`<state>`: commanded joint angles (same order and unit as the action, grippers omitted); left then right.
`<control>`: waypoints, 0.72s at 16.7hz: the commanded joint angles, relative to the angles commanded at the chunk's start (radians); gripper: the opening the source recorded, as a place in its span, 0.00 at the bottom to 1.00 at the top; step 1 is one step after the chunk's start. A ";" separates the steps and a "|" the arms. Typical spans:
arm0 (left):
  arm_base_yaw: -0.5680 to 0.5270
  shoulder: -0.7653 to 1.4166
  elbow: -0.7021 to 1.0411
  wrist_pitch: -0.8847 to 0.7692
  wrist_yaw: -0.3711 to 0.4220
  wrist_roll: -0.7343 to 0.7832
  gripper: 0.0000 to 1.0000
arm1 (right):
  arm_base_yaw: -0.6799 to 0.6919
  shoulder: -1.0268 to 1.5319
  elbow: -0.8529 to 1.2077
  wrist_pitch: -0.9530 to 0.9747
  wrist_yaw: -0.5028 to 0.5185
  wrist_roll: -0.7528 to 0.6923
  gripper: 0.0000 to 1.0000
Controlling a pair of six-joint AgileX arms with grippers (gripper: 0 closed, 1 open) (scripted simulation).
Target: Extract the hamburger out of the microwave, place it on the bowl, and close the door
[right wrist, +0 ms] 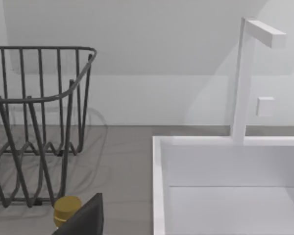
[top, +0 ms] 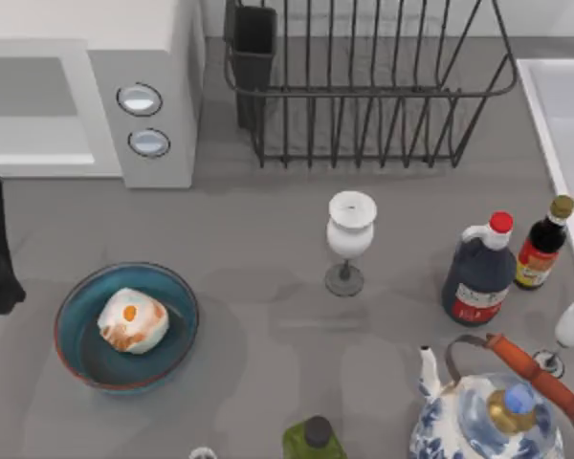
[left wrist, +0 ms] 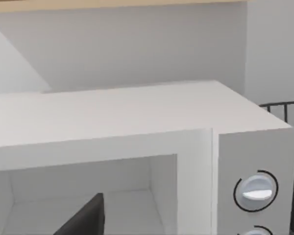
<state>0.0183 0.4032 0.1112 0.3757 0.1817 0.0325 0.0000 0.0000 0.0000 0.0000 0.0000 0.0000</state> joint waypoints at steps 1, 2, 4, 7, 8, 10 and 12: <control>-0.004 -0.087 -0.021 -0.076 -0.035 -0.006 1.00 | 0.000 0.000 0.000 0.000 0.000 0.000 1.00; -0.007 -0.164 -0.041 -0.146 -0.067 -0.012 1.00 | 0.000 0.000 0.000 0.000 0.000 0.000 1.00; -0.012 -0.286 -0.075 -0.262 -0.123 -0.022 1.00 | 0.000 0.000 0.000 0.000 0.000 0.000 1.00; -0.018 -0.388 -0.106 -0.361 -0.174 -0.031 1.00 | 0.000 0.000 0.000 0.000 0.000 0.000 1.00; -0.018 -0.401 -0.110 -0.373 -0.180 -0.032 1.00 | 0.000 0.000 0.000 0.000 0.000 0.000 1.00; -0.018 -0.403 -0.111 -0.376 -0.182 -0.033 1.00 | 0.000 0.000 0.000 0.000 0.000 0.000 1.00; -0.018 -0.403 -0.111 -0.376 -0.182 -0.033 1.00 | 0.000 0.000 0.000 0.000 0.000 0.000 1.00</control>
<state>0.0000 0.0000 0.0000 0.0000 0.0000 0.0000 0.0000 0.0000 0.0000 0.0000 0.0000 0.0000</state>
